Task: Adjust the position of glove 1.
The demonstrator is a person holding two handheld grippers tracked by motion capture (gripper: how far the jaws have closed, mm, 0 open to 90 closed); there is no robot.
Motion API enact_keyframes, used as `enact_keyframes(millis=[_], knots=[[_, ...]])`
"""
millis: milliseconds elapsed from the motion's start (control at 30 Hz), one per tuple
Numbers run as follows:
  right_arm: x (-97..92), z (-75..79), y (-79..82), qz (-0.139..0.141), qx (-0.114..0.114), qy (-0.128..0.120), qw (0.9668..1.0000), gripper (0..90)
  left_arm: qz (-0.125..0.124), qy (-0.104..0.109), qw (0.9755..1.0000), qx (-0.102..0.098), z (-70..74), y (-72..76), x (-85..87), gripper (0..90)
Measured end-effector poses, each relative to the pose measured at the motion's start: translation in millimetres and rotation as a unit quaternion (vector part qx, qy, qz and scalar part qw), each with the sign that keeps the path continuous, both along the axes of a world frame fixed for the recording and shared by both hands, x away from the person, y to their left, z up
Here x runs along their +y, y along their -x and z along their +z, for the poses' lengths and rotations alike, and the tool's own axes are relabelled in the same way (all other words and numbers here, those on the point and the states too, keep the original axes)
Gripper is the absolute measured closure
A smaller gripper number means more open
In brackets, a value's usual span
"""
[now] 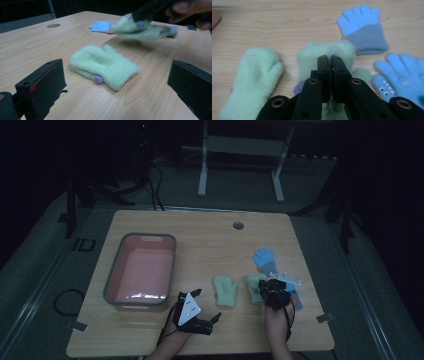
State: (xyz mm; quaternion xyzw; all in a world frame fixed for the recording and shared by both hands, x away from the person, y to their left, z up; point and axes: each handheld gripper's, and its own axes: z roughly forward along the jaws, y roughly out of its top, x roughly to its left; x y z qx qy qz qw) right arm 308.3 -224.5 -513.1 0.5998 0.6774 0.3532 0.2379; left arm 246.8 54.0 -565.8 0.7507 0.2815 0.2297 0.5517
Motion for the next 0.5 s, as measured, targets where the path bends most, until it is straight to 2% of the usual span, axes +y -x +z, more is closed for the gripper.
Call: enact_keyframes(millis=[267, 367, 500], knots=[[4.8, -28.9, -6.9, -0.012, 0.020, 0.009, 0.9997, 86.1, 0.000, 0.000, 1.0000, -0.001, 0.0, 0.2, -0.3, 1.5], [5.2, -35.7, -7.5, -0.011, 0.024, 0.015, 0.9995, 85.2, 0.000, 0.000, 1.0000, -0.001, -0.1, 0.2, -0.3, 1.5], [4.0, -35.8, -7.1, -0.006, 0.021, 0.014, 0.9997, 81.2, -0.001, 0.000, 1.0000, -0.001, 0.0, 0.2, -0.1, 1.5]])
